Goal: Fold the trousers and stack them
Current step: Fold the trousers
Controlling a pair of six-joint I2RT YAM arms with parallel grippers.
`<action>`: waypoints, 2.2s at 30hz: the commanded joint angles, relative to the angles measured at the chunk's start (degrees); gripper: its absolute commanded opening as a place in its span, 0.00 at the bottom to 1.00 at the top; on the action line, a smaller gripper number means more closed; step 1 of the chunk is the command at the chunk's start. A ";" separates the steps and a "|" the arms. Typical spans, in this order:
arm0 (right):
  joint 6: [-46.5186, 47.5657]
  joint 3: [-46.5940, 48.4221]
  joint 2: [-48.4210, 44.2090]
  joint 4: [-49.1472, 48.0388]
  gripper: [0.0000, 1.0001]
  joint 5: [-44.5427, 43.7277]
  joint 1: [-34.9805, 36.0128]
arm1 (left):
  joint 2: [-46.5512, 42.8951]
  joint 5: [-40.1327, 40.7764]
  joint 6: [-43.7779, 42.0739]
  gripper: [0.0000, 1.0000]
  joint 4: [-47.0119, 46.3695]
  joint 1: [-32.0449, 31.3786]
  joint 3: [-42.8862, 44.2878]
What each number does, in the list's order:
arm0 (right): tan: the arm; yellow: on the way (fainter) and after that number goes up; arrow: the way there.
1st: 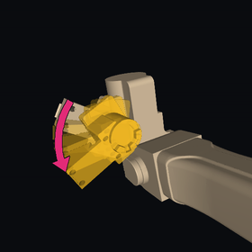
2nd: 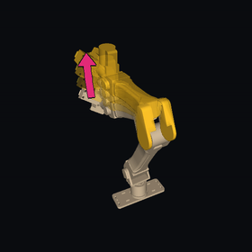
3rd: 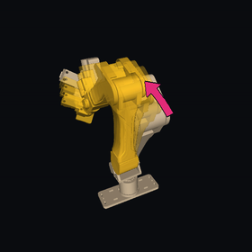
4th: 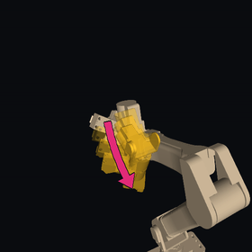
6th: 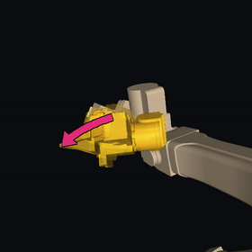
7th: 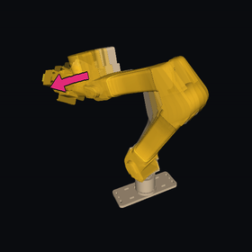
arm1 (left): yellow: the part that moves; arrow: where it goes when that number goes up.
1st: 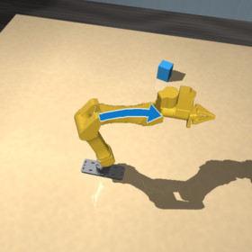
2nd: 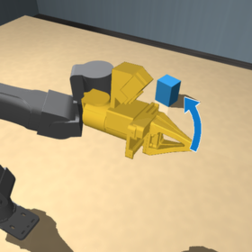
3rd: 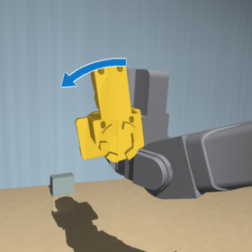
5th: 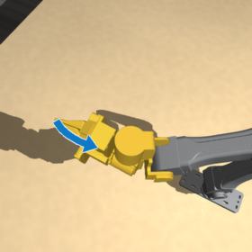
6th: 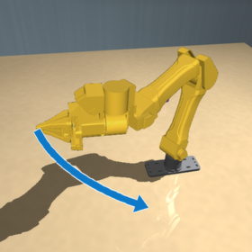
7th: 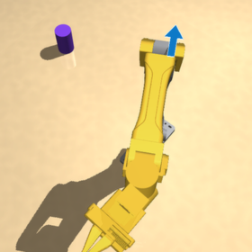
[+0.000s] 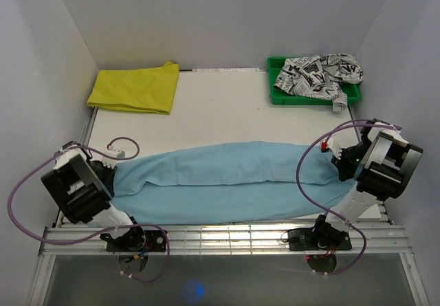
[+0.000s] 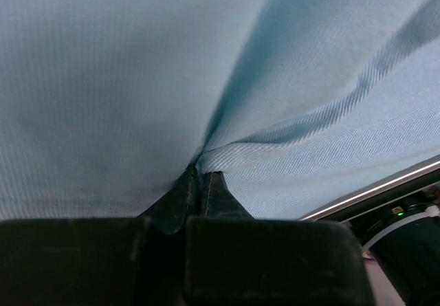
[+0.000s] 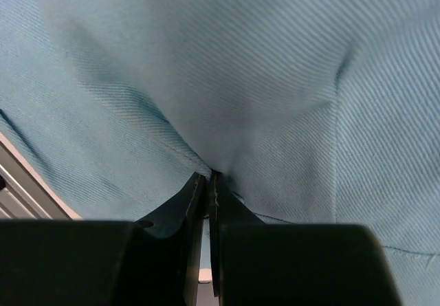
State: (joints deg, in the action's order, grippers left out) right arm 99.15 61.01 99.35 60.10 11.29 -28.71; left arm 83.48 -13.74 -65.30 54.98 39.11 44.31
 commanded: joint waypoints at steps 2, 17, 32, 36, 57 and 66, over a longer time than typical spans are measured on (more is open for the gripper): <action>-8.00 9.18 6.46 -6.66 0.08 -1.36 0.23 | 17.72 3.90 15.25 0.00 -15.18 -2.89 17.40; -11.97 37.50 10.87 1.86 0.08 8.30 -0.21 | 36.31 -2.26 29.00 0.00 -5.15 -11.17 68.87; 3.67 17.76 -2.65 4.16 0.08 8.58 -7.06 | 9.45 -11.93 13.11 0.00 -12.95 -1.77 32.63; 8.77 4.84 -6.27 -2.07 0.08 4.01 -7.94 | 6.52 -8.08 6.95 0.00 -17.09 1.84 14.98; 3.92 33.58 2.35 14.70 0.08 12.71 -6.79 | 19.97 -9.81 18.63 0.00 -7.70 2.10 46.65; 12.12 -1.14 -11.55 -4.70 0.08 3.39 -6.80 | 17.15 -9.47 8.96 0.10 -7.61 3.95 31.46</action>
State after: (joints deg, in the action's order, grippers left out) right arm 107.04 63.70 88.09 67.72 23.70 -34.04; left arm 101.30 -28.80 -51.11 51.83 41.36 79.48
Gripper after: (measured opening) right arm 0.083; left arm 0.065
